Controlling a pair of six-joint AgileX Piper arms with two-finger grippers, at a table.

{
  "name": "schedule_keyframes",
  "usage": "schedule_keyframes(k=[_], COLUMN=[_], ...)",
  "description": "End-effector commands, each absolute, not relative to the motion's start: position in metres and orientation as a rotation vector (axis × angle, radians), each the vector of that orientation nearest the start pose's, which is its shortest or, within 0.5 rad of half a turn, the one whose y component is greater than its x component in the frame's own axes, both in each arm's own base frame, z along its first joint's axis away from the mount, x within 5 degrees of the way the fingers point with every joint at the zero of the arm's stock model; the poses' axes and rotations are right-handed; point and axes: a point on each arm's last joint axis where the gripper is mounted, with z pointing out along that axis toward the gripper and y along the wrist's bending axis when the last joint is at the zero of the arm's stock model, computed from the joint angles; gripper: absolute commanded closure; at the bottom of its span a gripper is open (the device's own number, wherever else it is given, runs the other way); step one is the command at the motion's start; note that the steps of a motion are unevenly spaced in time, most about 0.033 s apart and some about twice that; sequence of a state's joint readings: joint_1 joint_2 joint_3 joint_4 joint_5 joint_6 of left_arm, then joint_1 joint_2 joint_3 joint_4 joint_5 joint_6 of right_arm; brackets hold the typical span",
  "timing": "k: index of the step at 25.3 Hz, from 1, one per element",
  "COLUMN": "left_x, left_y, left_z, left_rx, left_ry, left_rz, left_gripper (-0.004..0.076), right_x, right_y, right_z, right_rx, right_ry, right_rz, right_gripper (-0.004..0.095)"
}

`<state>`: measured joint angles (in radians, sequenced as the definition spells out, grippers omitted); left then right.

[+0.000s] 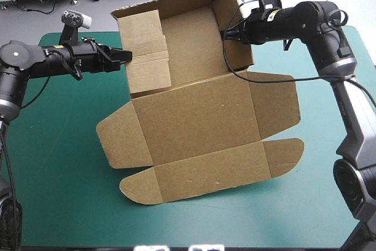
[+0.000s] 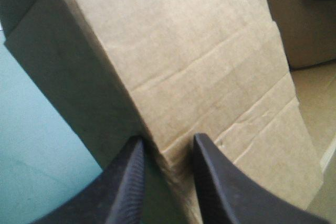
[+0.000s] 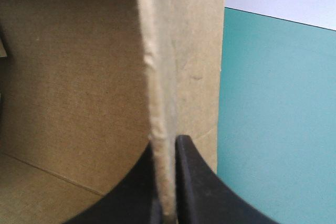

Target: Fold the box

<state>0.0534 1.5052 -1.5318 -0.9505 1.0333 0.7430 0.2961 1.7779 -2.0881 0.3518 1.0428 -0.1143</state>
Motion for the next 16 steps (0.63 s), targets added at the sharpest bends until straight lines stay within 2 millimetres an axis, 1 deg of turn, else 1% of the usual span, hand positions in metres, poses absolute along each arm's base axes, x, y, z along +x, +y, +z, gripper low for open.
schedule_keyframes(k=[1,3,7,14,16], left_x=[0.317,0.320,0.329,0.340,0.343], left_y=[-0.046,-0.043,-0.040,-0.039,-0.038], left_z=[0.438,0.434,0.429,0.417,0.415], left_rx=[0.400,0.393,0.350,0.300,0.276], left_ry=[1.984,2.008,2.015,2.058,2.066], left_rz=[-0.701,-0.662,-0.641,-0.655,-0.664], left_gripper=[0.0514,0.0514,0.0514,0.0516,0.0536], right_x=[0.339,0.338,0.337,0.332,0.332], right_y=[0.148,0.150,0.152,0.158,0.159], right_z=[0.493,0.495,0.497,0.502,0.503], right_rx=[-0.409,-0.403,-0.399,-0.414,-0.416], right_ry=[2.035,2.020,2.011,1.974,1.960], right_rz=[0.711,0.757,0.803,0.918,0.936], right_gripper=[0.0927,0.0927,0.0927,0.0927,0.0927])
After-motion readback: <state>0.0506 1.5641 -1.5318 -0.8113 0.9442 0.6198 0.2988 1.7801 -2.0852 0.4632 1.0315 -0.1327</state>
